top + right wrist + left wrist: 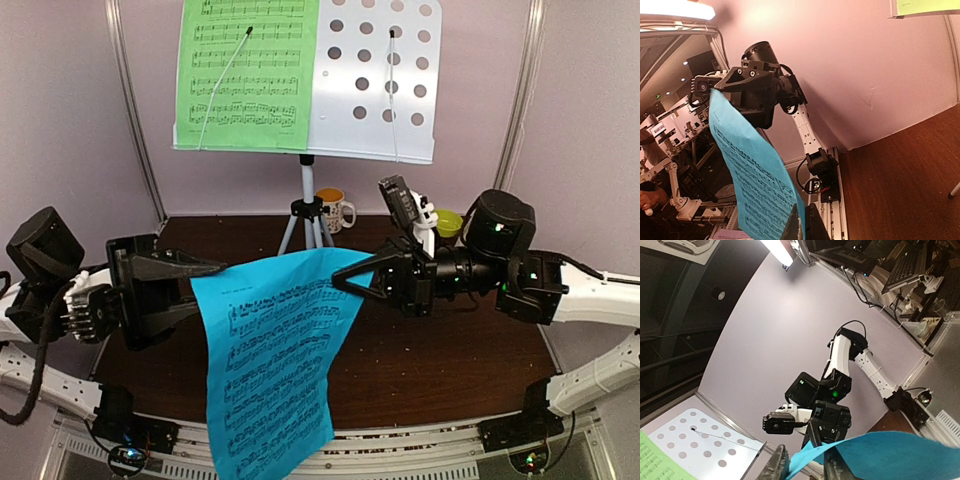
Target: Set up the instrument practice props
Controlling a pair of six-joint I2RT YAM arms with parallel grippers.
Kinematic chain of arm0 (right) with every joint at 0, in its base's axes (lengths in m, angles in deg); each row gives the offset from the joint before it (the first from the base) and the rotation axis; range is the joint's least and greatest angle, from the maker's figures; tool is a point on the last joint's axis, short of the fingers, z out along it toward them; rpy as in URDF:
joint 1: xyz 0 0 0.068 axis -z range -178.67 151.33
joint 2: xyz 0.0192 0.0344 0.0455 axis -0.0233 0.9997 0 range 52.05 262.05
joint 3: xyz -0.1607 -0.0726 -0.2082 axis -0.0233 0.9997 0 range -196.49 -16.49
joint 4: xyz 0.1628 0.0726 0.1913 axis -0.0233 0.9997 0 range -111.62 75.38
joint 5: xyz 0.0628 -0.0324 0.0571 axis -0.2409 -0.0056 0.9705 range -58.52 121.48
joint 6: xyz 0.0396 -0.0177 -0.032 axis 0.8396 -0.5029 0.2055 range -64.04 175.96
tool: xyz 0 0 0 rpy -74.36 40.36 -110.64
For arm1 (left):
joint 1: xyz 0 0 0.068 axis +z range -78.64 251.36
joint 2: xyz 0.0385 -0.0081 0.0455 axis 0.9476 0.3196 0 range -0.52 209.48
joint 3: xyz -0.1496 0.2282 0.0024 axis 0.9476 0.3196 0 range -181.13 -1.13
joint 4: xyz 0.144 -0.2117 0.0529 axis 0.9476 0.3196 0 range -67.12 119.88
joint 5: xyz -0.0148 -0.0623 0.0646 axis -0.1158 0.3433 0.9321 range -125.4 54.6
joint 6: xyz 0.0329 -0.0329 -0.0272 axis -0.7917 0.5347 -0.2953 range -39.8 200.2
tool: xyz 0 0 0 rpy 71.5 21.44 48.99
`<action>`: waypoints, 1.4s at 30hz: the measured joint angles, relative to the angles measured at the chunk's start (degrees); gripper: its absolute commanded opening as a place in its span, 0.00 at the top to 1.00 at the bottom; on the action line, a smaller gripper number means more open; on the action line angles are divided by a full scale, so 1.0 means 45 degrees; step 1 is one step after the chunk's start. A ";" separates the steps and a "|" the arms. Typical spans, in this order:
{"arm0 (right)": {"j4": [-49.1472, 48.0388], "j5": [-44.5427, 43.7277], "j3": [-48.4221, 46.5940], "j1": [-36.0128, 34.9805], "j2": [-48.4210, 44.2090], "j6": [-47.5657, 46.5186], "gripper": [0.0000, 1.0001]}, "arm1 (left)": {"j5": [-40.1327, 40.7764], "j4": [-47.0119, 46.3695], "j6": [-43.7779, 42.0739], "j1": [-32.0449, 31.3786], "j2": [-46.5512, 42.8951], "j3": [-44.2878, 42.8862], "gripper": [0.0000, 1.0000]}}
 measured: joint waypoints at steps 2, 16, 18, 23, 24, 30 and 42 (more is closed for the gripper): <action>0.0461 -0.0364 0.0087 0.0233 -0.0325 -0.0044 1.00 | 0.0466 -0.0015 -0.0029 0.0000 -0.0126 0.0233 0.35; 0.4245 -0.3400 0.0461 0.0869 -0.2001 -0.1404 1.00 | 0.3614 0.0316 0.4867 0.2783 -0.1234 0.1855 0.27; 0.4804 -0.3653 0.0457 0.0869 -0.2035 -0.1661 1.00 | 0.3201 0.0306 0.5833 0.3395 -0.1486 0.2438 0.27; 0.5625 -0.3818 0.0413 0.0884 -0.2171 -0.2030 1.00 | 0.1860 0.0525 0.7300 0.3653 -0.1336 0.2905 0.24; 0.5790 -0.3818 0.0389 0.0884 -0.2215 -0.2108 1.00 | 0.1705 0.0525 0.7461 0.3653 -0.1214 0.2905 0.23; 0.6523 -0.3716 0.0151 0.0884 -0.2696 -0.2633 1.00 | 0.0903 -0.0087 0.8626 0.4235 0.0039 0.2973 0.20; 0.7645 -0.2322 -0.0267 0.0908 -0.3385 -0.4167 1.00 | -0.1559 -0.2025 1.0501 0.5795 0.2147 0.3594 0.18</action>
